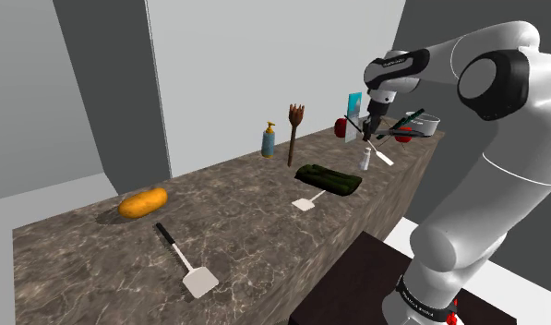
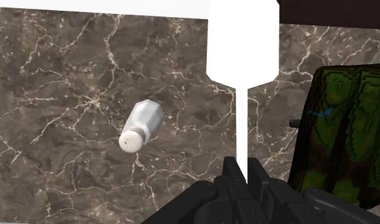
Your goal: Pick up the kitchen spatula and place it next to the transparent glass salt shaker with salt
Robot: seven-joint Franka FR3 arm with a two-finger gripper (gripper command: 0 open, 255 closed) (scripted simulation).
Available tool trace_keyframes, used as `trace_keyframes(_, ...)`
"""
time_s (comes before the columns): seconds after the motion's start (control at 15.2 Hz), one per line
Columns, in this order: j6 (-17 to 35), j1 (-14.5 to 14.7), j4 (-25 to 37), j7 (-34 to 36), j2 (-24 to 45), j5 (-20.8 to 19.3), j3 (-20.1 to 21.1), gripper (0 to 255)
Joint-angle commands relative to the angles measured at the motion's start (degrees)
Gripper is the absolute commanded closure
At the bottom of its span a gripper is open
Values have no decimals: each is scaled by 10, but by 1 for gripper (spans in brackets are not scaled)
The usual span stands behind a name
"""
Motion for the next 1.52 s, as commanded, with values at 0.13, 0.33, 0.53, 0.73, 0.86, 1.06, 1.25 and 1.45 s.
trace_keyframes(0.13,-16,-23,67,-65,59,27,-32,255)
trace_keyframes(0.33,-31,-46,123,-114,109,54,-52,255)
trace_keyframes(0.53,-50,-76,187,-160,165,85,-67,255)
trace_keyframes(0.73,-76,-113,263,-203,226,119,-76,255)
trace_keyframes(0.86,-98,-143,321,-227,270,141,-78,255)
trace_keyframes(1.06,-138,-196,425,-257,342,175,-75,255)
trace_keyframes(1.25,-195,-263,567,-275,430,209,-65,255)
trace_keyframes(1.45,-166,-254,529,-279,422,205,-65,255)
